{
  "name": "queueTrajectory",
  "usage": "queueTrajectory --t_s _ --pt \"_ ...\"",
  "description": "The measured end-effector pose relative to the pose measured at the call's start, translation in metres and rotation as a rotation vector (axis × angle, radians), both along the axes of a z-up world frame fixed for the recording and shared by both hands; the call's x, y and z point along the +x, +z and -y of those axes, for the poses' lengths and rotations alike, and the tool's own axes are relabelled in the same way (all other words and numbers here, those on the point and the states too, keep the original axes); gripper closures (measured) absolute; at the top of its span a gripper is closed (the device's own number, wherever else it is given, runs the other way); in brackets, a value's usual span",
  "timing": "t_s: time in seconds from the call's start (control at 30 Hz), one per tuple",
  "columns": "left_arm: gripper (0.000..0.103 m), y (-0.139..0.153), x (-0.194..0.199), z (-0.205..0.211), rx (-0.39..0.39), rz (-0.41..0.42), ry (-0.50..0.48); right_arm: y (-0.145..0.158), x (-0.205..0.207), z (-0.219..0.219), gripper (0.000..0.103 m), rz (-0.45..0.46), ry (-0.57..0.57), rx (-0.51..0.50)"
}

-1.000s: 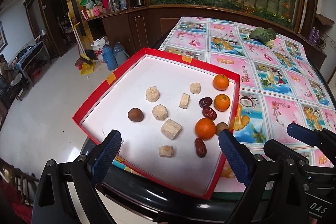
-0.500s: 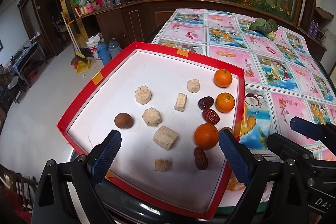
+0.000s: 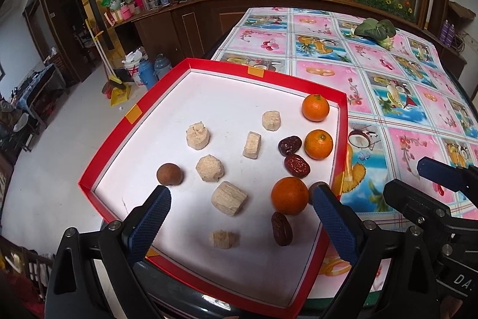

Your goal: Organize fruits

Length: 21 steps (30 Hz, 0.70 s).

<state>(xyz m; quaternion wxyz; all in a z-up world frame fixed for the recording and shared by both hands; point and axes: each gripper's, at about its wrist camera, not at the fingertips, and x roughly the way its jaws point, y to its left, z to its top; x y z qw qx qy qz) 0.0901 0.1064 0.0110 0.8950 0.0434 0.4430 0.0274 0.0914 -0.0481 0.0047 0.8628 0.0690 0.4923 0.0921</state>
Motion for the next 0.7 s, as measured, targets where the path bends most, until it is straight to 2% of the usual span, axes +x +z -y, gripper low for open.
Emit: queueTrajectory --t_s 0.7 --pt "0.004 0.0013 -0.0005 -0.0072 0.037 0.001 0.009 0.0013 0.0025 -0.0061 0.038 0.006 0.02 0.007"
